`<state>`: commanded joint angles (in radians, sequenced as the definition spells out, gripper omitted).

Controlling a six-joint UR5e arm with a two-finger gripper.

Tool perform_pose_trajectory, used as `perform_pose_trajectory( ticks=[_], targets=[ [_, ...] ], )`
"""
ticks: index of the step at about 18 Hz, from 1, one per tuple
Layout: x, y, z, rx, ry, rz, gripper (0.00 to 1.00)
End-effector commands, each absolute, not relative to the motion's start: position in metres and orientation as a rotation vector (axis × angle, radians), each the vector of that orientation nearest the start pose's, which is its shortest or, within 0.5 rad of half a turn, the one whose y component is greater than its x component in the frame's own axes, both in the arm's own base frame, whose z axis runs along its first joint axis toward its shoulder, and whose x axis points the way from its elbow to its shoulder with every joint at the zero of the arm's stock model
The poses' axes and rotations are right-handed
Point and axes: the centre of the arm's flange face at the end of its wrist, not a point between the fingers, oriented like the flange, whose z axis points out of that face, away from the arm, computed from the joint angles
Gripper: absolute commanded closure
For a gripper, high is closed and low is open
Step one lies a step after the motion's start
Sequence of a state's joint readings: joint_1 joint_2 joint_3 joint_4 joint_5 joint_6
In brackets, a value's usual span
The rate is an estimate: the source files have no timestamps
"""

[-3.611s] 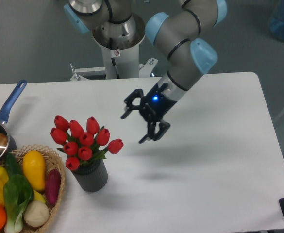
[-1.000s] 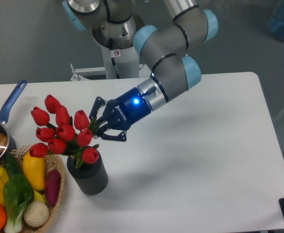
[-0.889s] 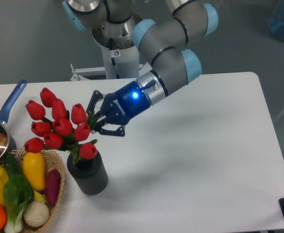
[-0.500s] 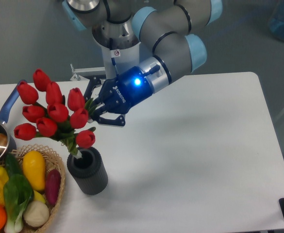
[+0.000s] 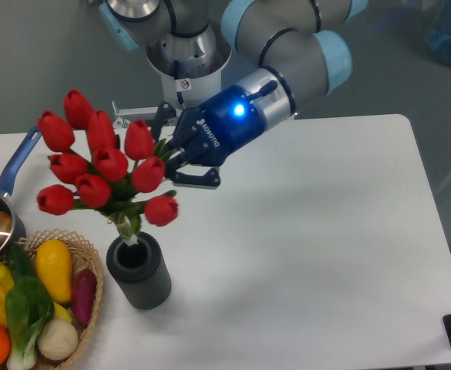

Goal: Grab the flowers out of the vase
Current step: 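Lift the tulip bunch up out of the black vase, then carry the held tulips away from the vase over the table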

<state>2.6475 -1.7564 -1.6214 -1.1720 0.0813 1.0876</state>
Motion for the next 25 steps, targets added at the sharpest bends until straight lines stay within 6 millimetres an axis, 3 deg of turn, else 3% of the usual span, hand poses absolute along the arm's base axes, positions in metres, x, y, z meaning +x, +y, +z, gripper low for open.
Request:
perform_pose_trajectory(
  ticks=[6,11,16,25],
  targets=[
    [-0.422,0.440,0.482,-1.728,0.152,-0.442,1.00],
    [-0.469,0.414,0.448,-1.798,0.153,-0.322,1.00],
    [-0.484,0.399,0.430,-1.928,0.146,-0.254,1.00],
    [-0.511,0.397,0.410,-2.277,0.391,0.006,1.00]
  ],
)
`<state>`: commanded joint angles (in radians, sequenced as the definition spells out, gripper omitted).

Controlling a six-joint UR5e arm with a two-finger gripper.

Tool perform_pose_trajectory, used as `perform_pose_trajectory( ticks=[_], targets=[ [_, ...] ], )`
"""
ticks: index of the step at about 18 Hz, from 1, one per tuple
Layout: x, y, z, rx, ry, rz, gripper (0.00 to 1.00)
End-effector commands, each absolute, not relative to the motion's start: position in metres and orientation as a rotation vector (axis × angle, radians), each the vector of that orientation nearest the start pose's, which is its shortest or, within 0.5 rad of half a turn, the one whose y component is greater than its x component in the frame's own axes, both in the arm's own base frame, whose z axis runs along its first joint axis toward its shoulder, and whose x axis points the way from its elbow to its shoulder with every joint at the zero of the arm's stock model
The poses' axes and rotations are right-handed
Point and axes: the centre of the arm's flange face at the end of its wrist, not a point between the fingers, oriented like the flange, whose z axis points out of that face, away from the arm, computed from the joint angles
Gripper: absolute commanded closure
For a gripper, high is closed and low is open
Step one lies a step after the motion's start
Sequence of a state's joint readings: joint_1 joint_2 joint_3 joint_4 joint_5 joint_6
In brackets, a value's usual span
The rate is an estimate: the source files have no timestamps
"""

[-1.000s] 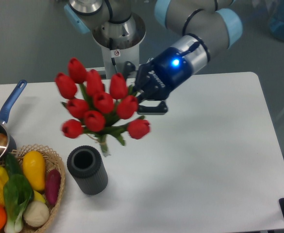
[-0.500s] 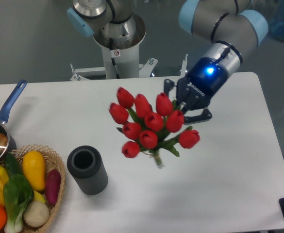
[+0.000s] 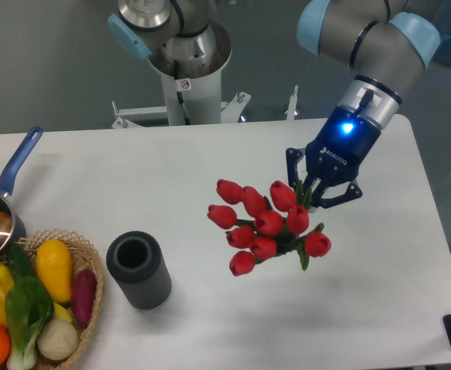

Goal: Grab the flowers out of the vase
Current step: 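Carry the held tulips away from the vase over the table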

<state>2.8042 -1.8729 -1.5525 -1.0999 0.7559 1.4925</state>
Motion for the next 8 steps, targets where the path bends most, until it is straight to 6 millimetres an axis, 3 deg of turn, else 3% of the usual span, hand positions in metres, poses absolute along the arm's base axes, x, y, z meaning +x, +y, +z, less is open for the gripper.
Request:
perform_pose_trajectory(
  ticks=[4,8],
  targets=[
    [-0.507,0.425,0.399,-2.474,0.510,0.072,1.00],
    [-0.506,0.440,0.382,-2.560,0.563,0.080,1.00]
  ],
)
